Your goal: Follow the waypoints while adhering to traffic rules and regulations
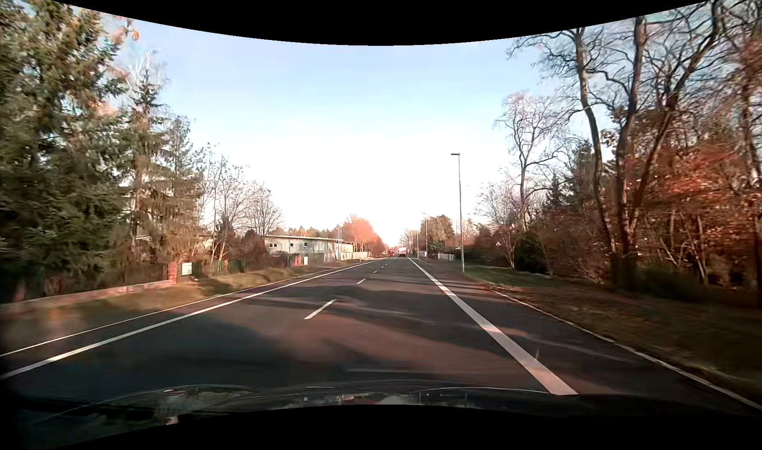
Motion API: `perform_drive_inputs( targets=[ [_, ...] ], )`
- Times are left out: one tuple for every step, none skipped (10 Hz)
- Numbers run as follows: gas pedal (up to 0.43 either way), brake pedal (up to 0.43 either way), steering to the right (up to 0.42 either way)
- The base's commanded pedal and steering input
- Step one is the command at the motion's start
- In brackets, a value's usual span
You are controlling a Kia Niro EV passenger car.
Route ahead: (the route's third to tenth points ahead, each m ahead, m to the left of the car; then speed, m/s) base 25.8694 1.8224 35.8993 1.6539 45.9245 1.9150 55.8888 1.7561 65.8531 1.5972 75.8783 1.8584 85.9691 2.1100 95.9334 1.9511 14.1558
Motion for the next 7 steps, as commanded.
perform_drive_inputs(
  targets=[
    [0.110,0.000,-0.004],
    [0.110,0.000,-0.004],
    [0.110,0.000,-0.004],
    [0.110,0.000,-0.004],
    [0.110,0.000,-0.004],
    [0.110,0.000,-0.003],
    [0.110,0.000,-0.004]
  ],
)
